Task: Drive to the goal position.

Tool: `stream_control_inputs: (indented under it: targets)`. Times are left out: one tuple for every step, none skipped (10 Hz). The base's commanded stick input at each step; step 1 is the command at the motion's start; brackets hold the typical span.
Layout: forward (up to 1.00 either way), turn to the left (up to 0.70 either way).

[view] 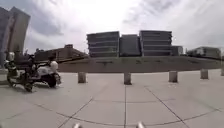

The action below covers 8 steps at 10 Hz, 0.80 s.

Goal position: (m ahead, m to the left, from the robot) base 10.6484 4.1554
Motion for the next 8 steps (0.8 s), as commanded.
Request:
stream_control_inputs:
  targets:
    - [0.7, 0.14]
    - [0.7, 0.14]
    - [0.7, 0.14]
    - [0.7, 0.14]
    - [0.7, 0.14]
    - [0.7, 0.14]
    - [0.7, 0.14]
    - [0.7, 0.14]
